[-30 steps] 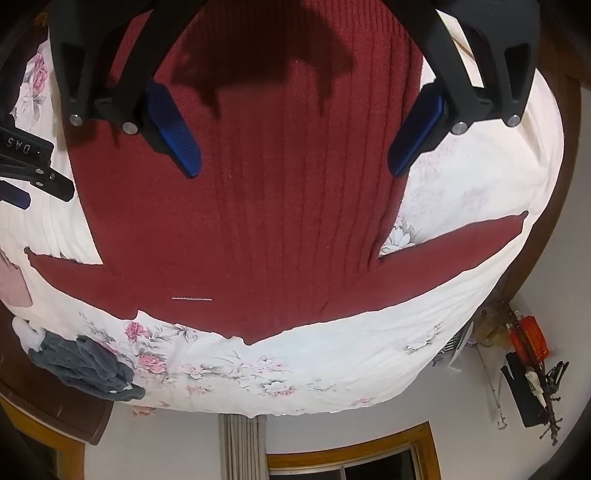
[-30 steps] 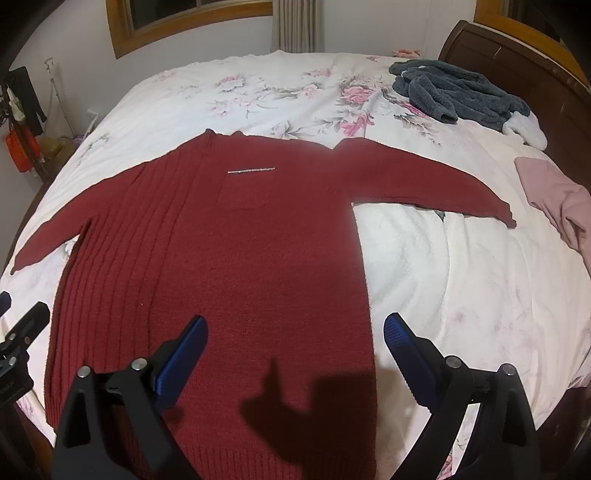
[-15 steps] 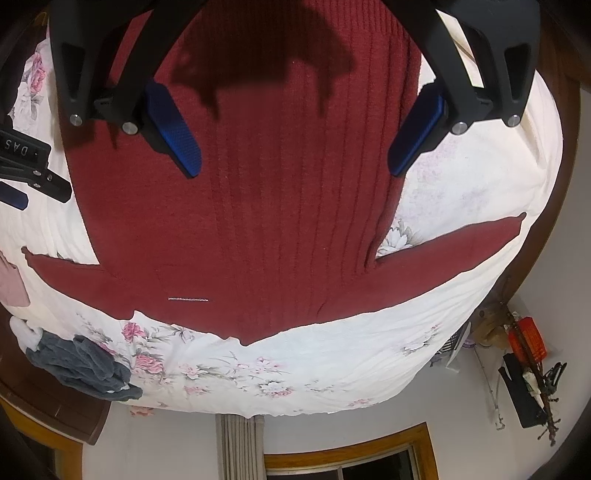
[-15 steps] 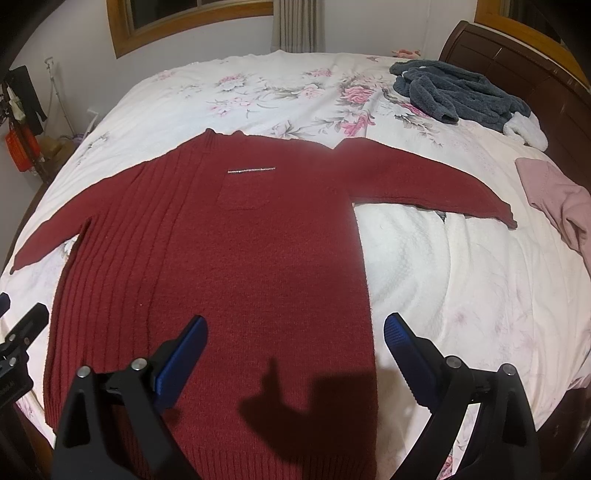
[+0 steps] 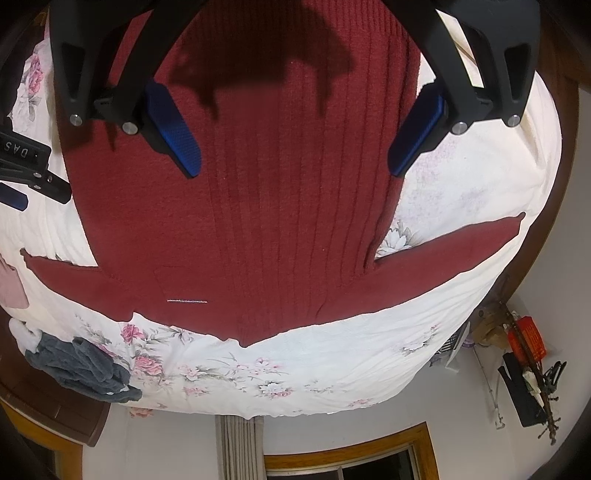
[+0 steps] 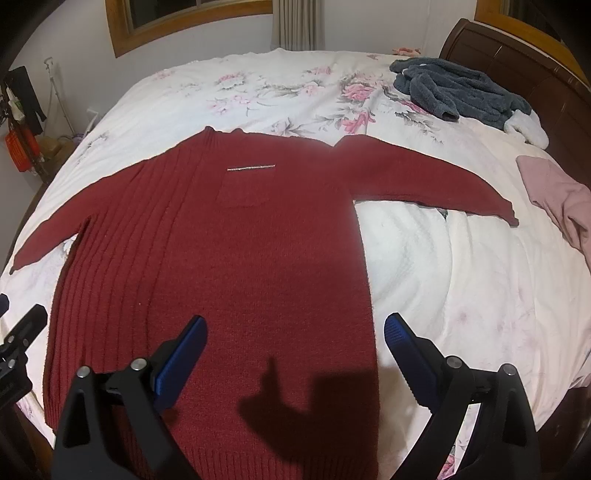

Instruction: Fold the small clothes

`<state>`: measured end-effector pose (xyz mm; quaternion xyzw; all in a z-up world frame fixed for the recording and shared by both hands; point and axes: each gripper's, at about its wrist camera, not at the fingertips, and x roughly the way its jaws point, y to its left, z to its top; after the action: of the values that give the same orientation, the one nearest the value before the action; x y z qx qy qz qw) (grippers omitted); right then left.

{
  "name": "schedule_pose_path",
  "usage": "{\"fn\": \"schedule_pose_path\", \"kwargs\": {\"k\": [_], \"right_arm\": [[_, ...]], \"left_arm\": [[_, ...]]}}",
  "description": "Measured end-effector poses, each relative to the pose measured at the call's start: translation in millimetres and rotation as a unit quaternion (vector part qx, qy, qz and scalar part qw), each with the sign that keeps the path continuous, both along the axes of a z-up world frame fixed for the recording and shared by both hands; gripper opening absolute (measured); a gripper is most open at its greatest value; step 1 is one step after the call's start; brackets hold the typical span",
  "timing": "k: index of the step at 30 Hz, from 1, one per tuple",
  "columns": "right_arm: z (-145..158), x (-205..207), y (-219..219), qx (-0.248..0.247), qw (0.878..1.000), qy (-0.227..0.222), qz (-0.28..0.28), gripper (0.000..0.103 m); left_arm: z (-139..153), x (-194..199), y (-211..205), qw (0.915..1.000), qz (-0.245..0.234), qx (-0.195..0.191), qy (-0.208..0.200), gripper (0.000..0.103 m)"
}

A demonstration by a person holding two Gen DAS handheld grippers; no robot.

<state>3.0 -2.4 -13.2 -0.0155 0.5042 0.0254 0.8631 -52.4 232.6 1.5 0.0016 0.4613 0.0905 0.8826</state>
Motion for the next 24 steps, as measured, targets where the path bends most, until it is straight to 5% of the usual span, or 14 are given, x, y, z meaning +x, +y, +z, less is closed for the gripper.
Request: {"fn": "schedule_pose_path", "kwargs": {"k": [24], "right_arm": [[-1.0,1.4,0.0,0.000,1.000,0.000,0.000,0.097]], "left_arm": [[-0.7,-0.2,0.3,1.0000,0.001,0.003,0.000,0.100]]}}
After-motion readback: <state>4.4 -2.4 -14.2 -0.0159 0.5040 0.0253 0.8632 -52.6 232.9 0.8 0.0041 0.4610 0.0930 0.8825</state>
